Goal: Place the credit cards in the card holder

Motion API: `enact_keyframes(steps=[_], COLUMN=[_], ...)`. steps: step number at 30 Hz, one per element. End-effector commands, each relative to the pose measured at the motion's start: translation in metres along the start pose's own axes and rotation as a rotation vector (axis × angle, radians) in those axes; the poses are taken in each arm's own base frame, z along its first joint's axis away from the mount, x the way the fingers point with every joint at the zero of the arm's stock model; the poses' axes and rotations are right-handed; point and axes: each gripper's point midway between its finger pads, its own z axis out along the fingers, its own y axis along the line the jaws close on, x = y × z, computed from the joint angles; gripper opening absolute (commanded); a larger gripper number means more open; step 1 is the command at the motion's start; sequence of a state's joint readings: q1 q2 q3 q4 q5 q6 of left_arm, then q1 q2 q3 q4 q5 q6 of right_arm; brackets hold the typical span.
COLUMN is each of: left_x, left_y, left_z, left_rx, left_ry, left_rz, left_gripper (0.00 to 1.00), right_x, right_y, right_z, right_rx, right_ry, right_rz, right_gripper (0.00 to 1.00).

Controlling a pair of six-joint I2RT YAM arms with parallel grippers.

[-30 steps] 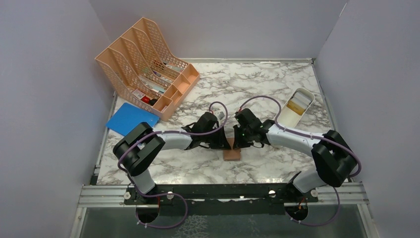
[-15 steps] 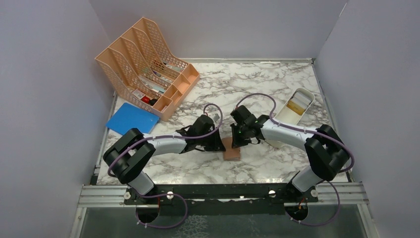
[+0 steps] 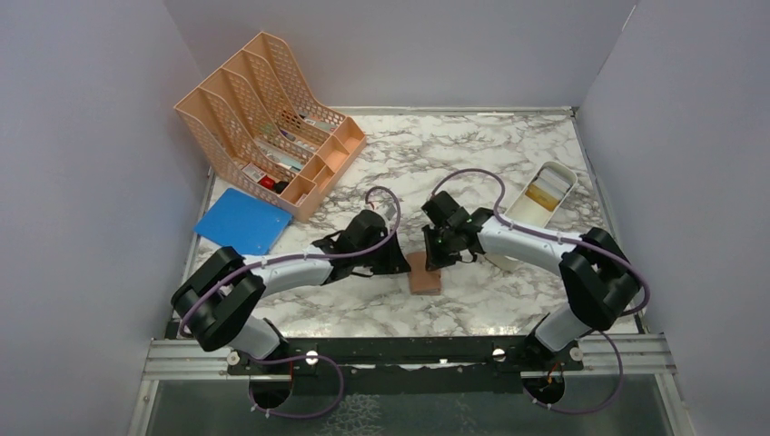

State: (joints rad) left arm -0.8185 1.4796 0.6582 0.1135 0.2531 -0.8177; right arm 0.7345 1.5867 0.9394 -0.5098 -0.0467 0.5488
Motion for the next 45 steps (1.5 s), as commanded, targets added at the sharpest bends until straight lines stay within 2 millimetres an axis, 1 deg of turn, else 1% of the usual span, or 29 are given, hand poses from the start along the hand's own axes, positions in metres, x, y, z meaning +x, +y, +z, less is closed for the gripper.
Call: enact_keyframes(steps=[1,4,7,8,9,10,11,12,13,14,15,16,19,21,24,27,30,35,41,45], left_x=[-0.022,-0.037,-0.055,-0.062,-0.067,-0.073,-0.079,-0.083,-0.088,-0.092,-0.096,-0.100,-0.110,-0.113,-0.116,-0.114,-0.107,-0.095,-0.093,-0.093], left_y=[-0.012,-0.022,-0.035,-0.041,-0.046,-0.051,-0.057,-0.063,-0.068,-0.071,-0.077,-0.080,-0.091,-0.093,-0.094,-0.090,-0.082,-0.070,-0.062,-0.061], left_z=[-0.017,-0.034,-0.056,-0.064,-0.072,-0.081,-0.090,-0.099,-0.108,-0.116,-0.127,-0.137,-0.168,-0.188,-0.214,-0.230,-0.235,-0.226,-0.217,-0.214], left_rx=[-0.012,-0.022,-0.029,-0.028,-0.029,-0.026,-0.025,-0.022,-0.017,-0.017,-0.007,-0.009,-0.009,-0.012,-0.005,0.003,0.007,0.001,-0.026,-0.034], left_ry=[-0.088,-0.141,-0.207,-0.232,-0.252,-0.271,-0.293,-0.312,-0.333,-0.351,-0.375,-0.398,-0.462,-0.507,-0.579,-0.628,-0.644,-0.618,-0.601,-0.592], left_rz=[0.036,0.060,0.090,0.103,0.116,0.131,0.144,0.155,0.167,0.176,0.189,0.199,0.218,0.226,0.231,0.228,0.206,0.182,0.184,0.185], left_gripper=[0.20,0.25,0.31,0.35,0.43,0.49,0.53,0.55,0.59,0.69,0.94,0.98,0.99,0.99,0.99,0.99,0.99,0.99,0.99,0.99], right_x=[-0.023,-0.041,-0.050,-0.051,-0.052,-0.052,-0.052,-0.051,-0.051,-0.050,-0.051,-0.052,-0.053,-0.055,-0.052,-0.049,-0.048,-0.047,-0.048,-0.049], right_y=[0.000,0.013,0.020,0.022,0.024,0.027,0.030,0.032,0.031,0.031,0.030,0.029,0.028,0.020,0.009,0.005,0.004,0.003,0.002,0.002], right_z=[-0.029,-0.063,-0.094,-0.103,-0.112,-0.121,-0.128,-0.136,-0.143,-0.150,-0.158,-0.166,-0.191,-0.203,-0.211,-0.214,-0.216,-0.211,-0.210,-0.212], right_rx=[0.007,-0.071,-0.147,-0.169,-0.195,-0.227,-0.259,-0.282,-0.292,-0.303,-0.307,-0.312,-0.335,-0.321,-0.296,-0.281,-0.271,-0.266,-0.263,-0.259], right_ry=[-0.123,-0.251,-0.376,-0.411,-0.444,-0.474,-0.498,-0.522,-0.543,-0.563,-0.587,-0.611,-0.686,-0.729,-0.754,-0.749,-0.741,-0.732,-0.736,-0.744], right_rz=[-0.029,-0.022,-0.010,-0.005,-0.005,-0.005,-0.011,-0.014,-0.012,-0.008,-0.005,-0.004,-0.017,0.039,0.100,0.104,0.118,0.124,0.134,0.126], right_gripper=[0.21,0.28,0.35,0.38,0.42,0.52,0.90,0.99,1.00,1.00,1.00,0.99,1.00,0.99,1.00,1.00,1.00,1.00,1.00,0.99])
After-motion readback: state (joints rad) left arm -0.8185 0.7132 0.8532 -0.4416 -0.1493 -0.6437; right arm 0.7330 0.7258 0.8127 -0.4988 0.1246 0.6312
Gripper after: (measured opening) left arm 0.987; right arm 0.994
